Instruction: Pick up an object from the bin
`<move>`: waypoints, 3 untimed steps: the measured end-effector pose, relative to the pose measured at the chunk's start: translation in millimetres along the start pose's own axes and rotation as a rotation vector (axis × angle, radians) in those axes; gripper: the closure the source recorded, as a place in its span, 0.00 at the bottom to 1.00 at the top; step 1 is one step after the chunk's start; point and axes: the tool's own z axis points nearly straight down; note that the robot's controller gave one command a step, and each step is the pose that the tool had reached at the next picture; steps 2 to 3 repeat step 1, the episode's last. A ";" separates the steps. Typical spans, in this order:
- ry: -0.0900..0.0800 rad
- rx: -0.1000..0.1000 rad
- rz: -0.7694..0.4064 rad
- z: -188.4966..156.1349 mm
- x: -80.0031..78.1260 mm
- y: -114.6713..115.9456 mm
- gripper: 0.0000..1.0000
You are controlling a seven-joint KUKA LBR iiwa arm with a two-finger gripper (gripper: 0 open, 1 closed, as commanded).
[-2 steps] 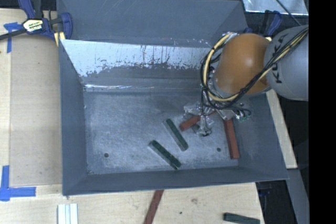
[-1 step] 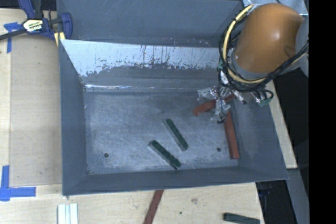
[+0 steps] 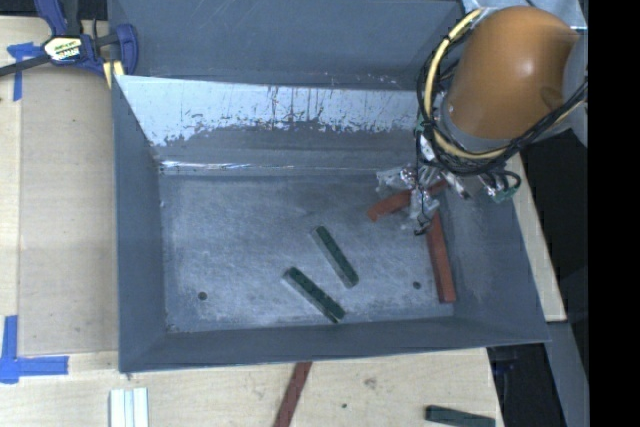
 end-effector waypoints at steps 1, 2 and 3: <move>0.003 -0.002 0.017 -58.3 13.1 -21.0 1.00; 0.003 -0.002 0.017 -58.3 13.1 -21.0 1.00; 0.003 -0.002 0.017 -58.3 13.1 -21.0 1.00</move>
Offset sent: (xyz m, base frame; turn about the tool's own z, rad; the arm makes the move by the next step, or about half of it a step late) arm 0.0208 -0.0210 0.1373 -0.5043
